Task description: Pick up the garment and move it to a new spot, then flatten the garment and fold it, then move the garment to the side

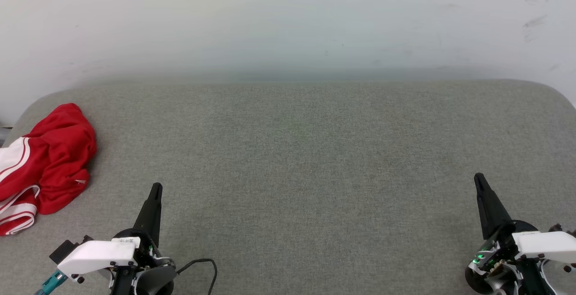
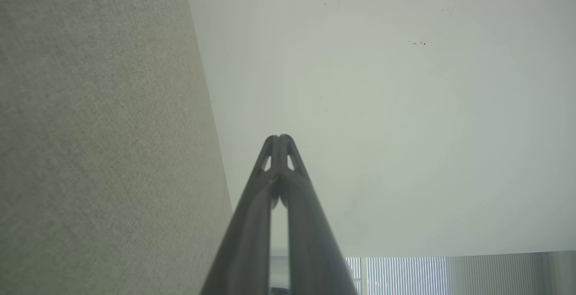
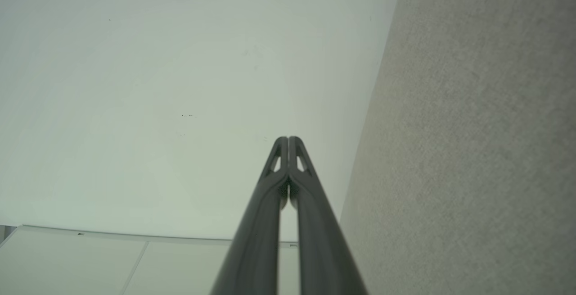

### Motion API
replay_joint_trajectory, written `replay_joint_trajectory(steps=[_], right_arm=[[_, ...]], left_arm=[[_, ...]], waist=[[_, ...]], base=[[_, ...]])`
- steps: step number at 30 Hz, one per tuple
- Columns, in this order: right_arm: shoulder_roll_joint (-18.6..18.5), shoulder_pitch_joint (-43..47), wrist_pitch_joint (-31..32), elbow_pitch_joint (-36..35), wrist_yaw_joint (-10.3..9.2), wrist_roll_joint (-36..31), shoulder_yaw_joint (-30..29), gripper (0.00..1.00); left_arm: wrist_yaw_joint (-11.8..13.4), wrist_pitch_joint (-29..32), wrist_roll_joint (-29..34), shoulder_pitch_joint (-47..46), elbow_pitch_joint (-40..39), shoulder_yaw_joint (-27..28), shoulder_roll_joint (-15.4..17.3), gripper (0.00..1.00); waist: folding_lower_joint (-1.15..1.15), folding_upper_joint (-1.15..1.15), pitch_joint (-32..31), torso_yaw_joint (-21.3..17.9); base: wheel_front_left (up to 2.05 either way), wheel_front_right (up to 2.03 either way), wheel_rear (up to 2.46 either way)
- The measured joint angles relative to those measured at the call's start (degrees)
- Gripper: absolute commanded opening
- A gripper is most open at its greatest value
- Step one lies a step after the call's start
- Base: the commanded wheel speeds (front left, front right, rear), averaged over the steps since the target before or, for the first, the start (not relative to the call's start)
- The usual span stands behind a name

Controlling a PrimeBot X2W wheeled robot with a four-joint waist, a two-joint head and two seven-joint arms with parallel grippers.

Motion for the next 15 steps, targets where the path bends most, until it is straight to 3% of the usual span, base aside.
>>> replay_joint_trajectory(steps=[15], right_arm=[[0.0,0.0,0.0,0.0,0.0,0.0,0.0,0.0]], left_arm=[[0.0,0.0,0.0,0.0,0.0,0.0,0.0,0.0]], waist=[[0.0,0.0,0.0,0.0]], base=[[0.0,0.0,0.0]])
